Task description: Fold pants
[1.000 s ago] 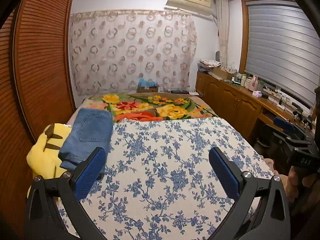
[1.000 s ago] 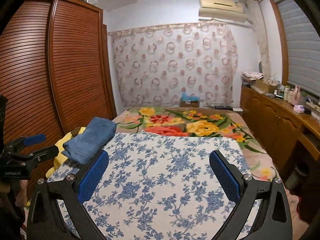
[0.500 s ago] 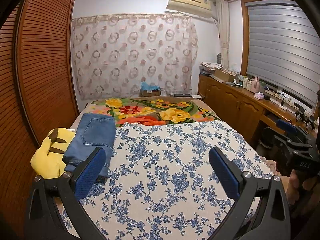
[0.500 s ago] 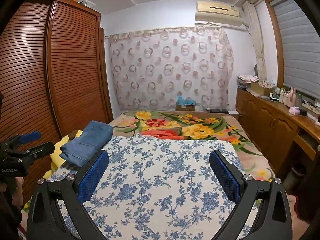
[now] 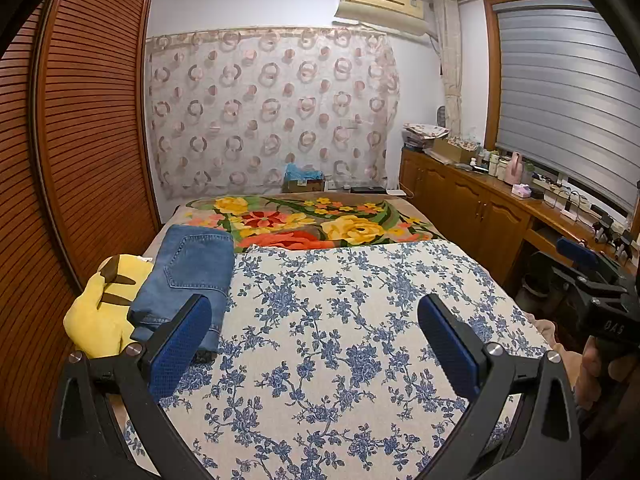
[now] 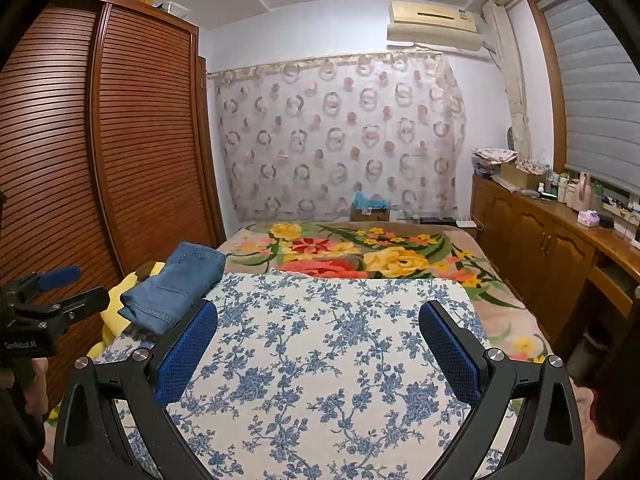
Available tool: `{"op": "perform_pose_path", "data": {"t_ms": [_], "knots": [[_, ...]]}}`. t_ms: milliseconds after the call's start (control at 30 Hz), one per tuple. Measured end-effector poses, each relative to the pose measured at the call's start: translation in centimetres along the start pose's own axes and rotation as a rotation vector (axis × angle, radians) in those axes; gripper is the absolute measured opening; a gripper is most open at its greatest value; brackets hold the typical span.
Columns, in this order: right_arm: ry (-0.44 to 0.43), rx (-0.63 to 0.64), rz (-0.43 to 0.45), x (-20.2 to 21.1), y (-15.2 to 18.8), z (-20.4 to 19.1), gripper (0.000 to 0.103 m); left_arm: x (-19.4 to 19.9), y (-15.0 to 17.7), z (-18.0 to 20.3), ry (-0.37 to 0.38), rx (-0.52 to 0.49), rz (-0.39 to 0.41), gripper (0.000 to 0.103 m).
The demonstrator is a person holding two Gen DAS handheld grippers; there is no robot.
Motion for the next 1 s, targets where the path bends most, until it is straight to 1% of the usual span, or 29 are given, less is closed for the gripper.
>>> {"op": "perform_pose_path", "data": {"t_ms": [1000], "knots": [[0.001, -0.003, 0.002, -0.27, -0.02, -0.17, 0.101, -0.08, 0.08, -0.19, -0.002, 0.000, 0.005, 0.103]]}}
Point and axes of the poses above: each gripper's, at about its wrist camera, not at the fingertips, and x roughly against the way its jaws point, z to its right, y to its underside, the point moved 9 cm from there along -x, roughly the way its jaws point, and after that the axes turned 6 degrees about x, right-handed, at the moved point
